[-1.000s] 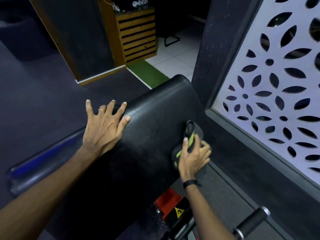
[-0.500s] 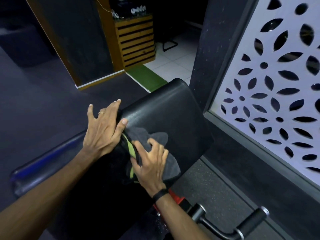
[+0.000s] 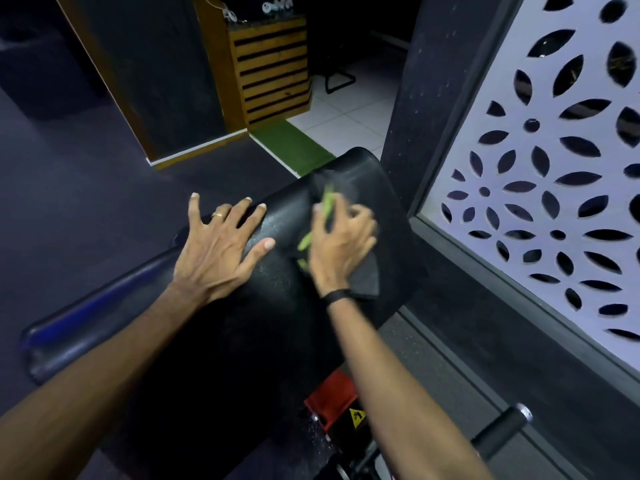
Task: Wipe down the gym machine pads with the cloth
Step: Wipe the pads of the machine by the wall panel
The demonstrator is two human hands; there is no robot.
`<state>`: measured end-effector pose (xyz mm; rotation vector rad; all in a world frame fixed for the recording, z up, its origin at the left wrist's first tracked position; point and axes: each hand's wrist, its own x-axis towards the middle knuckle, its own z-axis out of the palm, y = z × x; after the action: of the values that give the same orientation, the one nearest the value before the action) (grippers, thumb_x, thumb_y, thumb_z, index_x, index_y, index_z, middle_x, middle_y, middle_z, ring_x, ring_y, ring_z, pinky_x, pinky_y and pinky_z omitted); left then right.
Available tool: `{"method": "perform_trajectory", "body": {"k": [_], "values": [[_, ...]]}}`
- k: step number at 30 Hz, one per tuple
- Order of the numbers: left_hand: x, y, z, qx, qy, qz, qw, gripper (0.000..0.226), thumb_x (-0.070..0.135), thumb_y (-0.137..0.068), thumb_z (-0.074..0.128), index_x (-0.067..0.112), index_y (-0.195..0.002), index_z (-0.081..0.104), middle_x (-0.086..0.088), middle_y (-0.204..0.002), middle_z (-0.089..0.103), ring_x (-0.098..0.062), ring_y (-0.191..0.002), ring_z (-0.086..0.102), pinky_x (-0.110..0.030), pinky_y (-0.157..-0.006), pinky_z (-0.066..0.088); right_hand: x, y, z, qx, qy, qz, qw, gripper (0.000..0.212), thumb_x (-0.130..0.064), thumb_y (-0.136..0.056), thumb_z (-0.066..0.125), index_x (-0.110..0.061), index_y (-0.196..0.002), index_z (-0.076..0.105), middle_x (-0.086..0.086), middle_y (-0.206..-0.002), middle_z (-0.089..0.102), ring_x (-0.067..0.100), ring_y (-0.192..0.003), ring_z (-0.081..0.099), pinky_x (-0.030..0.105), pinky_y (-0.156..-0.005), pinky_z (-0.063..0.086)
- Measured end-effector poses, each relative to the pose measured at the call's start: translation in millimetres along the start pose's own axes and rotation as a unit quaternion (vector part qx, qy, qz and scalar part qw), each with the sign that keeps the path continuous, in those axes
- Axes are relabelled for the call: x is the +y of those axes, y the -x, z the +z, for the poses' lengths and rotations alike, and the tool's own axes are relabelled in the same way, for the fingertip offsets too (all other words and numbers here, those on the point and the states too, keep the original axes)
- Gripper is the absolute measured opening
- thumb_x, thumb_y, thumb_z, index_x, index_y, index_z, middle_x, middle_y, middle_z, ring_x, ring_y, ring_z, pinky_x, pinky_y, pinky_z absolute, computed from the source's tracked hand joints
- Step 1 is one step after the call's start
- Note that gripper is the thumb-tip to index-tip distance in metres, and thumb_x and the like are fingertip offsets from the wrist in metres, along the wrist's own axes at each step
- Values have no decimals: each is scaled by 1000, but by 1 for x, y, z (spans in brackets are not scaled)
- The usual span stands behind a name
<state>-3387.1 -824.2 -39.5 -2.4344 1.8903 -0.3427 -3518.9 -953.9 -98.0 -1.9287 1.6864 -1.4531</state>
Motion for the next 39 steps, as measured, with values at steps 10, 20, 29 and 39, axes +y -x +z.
{"method": "perform_trajectory", "body": {"k": [10,20,29,39], "values": [[-2,4,1,13,-20,22,999,84,70,-97,12,11,-149,43,-12,-151,44,-33,-125,54,-66,-117,6,46,22,-20,-80,15,-135,987,31,-39,-87,67,-29,-117,68,10,-112,58,29,-98,52,41,-76,37],[-1,3,3,33,-42,36,998,85,71,-97,10,13,-148,45,-10,-149,46,-31,-125,52,-68,-116,7,160,-37,-16,-64,90,191,975,57,-62,-93,49,-30,-140,51,16,-131,47,36,-121,40,53,-89,41],[2,13,-3,90,-14,30,995,70,66,-100,21,21,-138,59,-10,-147,48,-31,-126,50,-70,-114,6,123,69,-34,-34,67,167,983,47,-49,-87,59,-26,-128,62,14,-118,52,35,-106,48,51,-78,48],[-11,108,-11,156,14,-73,985,51,42,-102,34,8,-130,60,-17,-148,46,-37,-126,52,-66,-117,6,42,231,-76,-112,-39,-7,993,42,-29,-77,83,-30,-117,69,8,-116,55,30,-97,53,43,-81,44]]}}
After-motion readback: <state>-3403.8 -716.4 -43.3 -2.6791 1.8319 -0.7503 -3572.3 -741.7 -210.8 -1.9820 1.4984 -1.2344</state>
